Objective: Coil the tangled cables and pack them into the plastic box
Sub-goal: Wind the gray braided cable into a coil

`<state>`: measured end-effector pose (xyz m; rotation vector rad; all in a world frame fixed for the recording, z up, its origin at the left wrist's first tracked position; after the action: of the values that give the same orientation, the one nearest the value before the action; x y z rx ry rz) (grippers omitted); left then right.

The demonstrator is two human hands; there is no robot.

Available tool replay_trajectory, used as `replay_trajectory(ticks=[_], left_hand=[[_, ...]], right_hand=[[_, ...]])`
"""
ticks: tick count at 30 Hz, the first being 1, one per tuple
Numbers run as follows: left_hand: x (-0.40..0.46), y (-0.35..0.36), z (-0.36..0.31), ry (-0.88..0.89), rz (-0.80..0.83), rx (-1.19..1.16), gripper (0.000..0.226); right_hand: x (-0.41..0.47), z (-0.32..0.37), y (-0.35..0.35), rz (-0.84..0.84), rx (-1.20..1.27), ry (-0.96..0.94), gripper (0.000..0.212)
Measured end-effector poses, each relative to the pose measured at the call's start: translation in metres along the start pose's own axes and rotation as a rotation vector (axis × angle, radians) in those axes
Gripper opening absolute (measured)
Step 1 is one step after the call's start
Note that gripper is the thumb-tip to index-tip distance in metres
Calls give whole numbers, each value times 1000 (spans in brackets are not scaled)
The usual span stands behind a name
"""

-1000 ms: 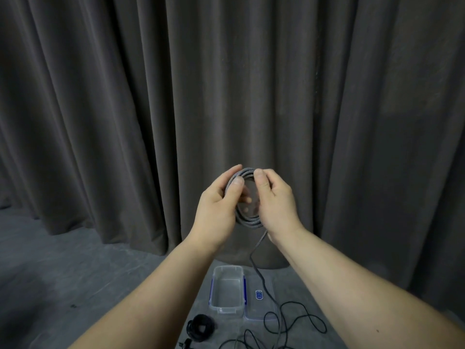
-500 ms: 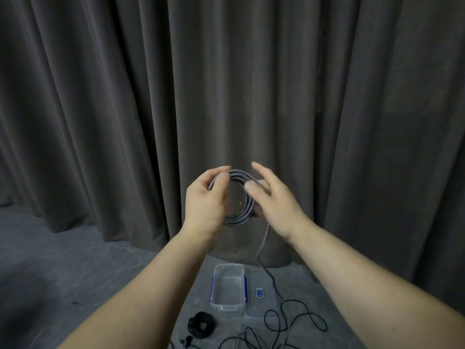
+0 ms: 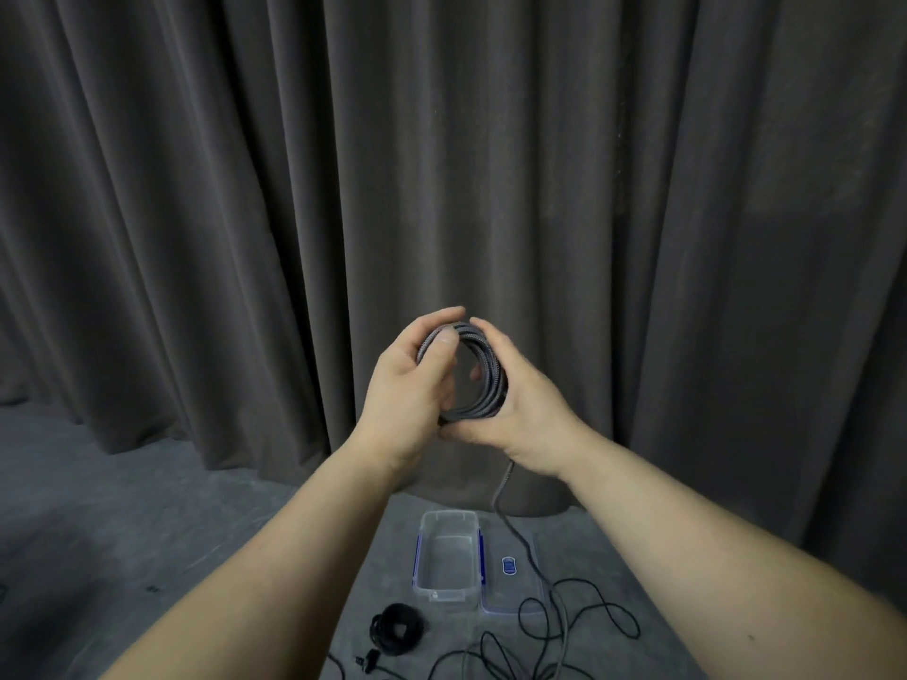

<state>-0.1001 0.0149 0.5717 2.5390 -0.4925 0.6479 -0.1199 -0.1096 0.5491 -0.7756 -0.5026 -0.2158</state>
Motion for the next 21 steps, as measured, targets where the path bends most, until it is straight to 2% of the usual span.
replay_trajectory(ticks=[5, 6, 8, 10, 13, 16, 17, 19, 20, 21], left_hand=[[16, -14, -1, 132, -158, 73, 17], [21, -21, -3, 153, -212, 61, 18], [28, -37, -7, 166, -321, 1, 16], [32, -53, -12, 165, -433, -59, 17], [35, -78, -22, 186, -654, -111, 18], [40, -98, -31, 194, -804, -110, 14], [40, -100, -33, 213, -810, -69, 14], [38, -95, -36, 265, -783, 38, 15], [37, -89, -37, 285, -737, 101, 17], [37, -83, -37, 299, -668, 187, 18]], right_hand=[[1, 1, 9, 67, 135, 56, 115], [-1, -3, 11, 111, 156, 92, 104], [-8, -13, 8, 210, 225, 199, 66], [-13, -27, 1, 231, 249, 285, 34], [-24, -45, -8, 183, 231, 344, 21], [-27, -65, -17, -22, 215, 415, 18], [-25, -67, -21, -117, 144, 411, 17], [-14, -54, -31, -218, -230, 252, 14], [-8, -39, -30, -145, -471, 103, 11], [-5, -21, -23, 9, -691, -38, 7]])
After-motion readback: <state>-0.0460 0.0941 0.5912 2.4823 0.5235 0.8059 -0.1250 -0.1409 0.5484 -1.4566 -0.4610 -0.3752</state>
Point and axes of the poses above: each hand's wrist, its own x-axis towards the middle knuckle, its own y-axis out of the palm, z = x × y, the point moved 4 cm from there along x, towards the middle knuckle, and after that the axes turned 13 degrees about -x, right-handed, at the moved point
